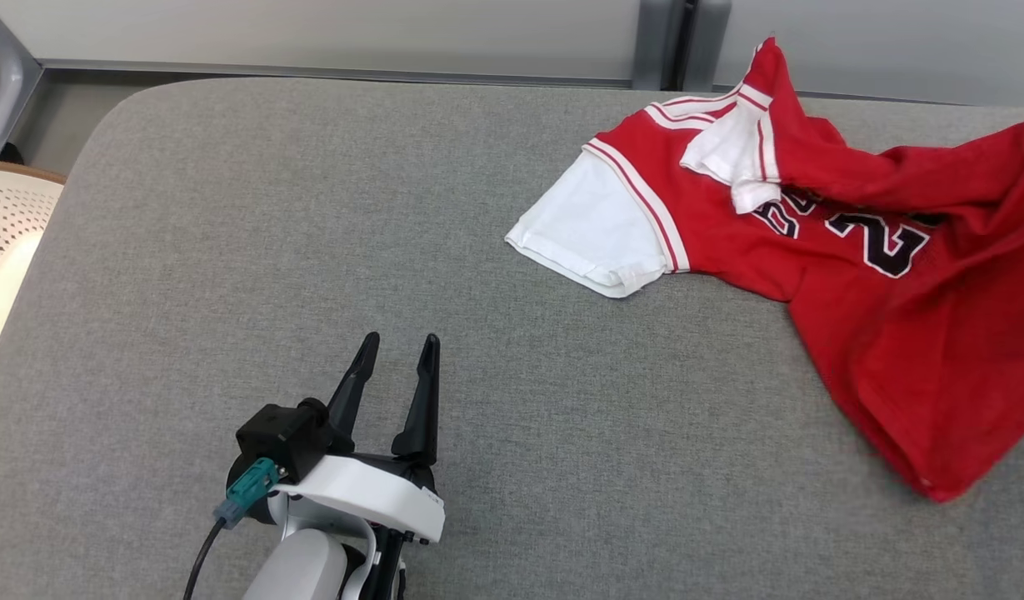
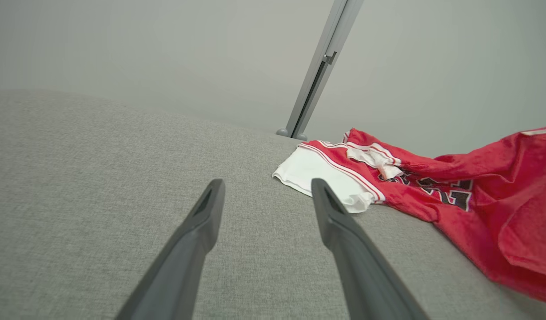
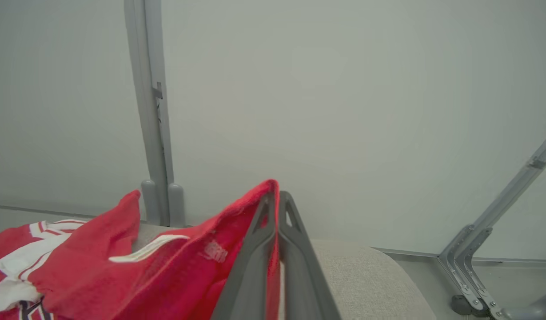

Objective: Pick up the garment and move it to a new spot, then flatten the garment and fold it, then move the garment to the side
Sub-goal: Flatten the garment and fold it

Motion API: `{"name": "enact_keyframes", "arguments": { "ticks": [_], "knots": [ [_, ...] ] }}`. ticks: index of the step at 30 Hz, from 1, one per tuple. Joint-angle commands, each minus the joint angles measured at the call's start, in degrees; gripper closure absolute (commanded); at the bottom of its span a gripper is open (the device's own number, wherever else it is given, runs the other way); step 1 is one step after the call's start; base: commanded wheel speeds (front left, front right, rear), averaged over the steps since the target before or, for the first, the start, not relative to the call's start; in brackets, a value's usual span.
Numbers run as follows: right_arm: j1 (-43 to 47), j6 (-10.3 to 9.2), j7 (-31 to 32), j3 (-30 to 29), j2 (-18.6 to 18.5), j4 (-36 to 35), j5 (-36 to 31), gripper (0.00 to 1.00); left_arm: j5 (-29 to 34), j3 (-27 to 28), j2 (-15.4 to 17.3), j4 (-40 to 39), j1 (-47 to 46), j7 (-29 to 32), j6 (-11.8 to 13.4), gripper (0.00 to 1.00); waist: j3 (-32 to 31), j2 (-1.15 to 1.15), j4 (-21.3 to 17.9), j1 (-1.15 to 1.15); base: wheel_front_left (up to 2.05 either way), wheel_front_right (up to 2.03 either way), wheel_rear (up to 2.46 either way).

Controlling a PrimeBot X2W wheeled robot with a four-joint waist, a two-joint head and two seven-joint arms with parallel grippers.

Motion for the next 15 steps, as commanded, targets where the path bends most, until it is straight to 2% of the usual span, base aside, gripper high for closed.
{"name": "enact_keyframes", "arguments": {
  "ticks": [1,3,4,5,11,15],
  "knots": [
    [-1.2,-0.02,-1.1,-1.7,-0.3,2.1,-1.5,1.00,0.4,0.0,0.2,0.1,-0.6,-0.1,0.1,0.00,0.1,0.00,0.5,0.00,0.00,0.00,0.00],
    [-2.3,-0.02,-2.1,-3.4,0.7,5.4,-3.4,1.00,0.5,0.1,0.2,0.2,-0.6,-0.1,0.0,0.00,0.0,0.00,0.9,0.00,0.00,0.00,0.00],
    [-2.6,-0.01,-2.6,-3.5,1.6,6.7,-4.0,0.27,0.5,0.0,0.2,0.3,-0.6,-0.1,0.0,0.00,0.0,0.00,1.0,0.00,0.00,0.00,0.00],
    [-2.8,-0.01,-2.9,-3.4,2.5,7.8,-3.9,0.00,0.5,0.1,0.2,0.3,-0.5,-0.1,0.0,0.00,-0.2,0.00,1.1,0.00,0.00,0.00,0.00],
    [-1.9,-0.02,-5.9,-0.5,5.8,10.8,-5.1,0.00,0.9,0.8,0.2,0.5,0.7,-0.1,0.1,0.00,-1.4,0.00,0.2,0.00,0.00,0.00,0.00],
    [-0.2,-0.02,-8.7,1.5,8.0,9.9,-3.8,0.00,1.2,1.5,0.2,0.5,1.1,-0.1,0.2,0.00,-2.6,0.00,-1.3,0.00,0.00,0.00,0.00]
  ]
}}
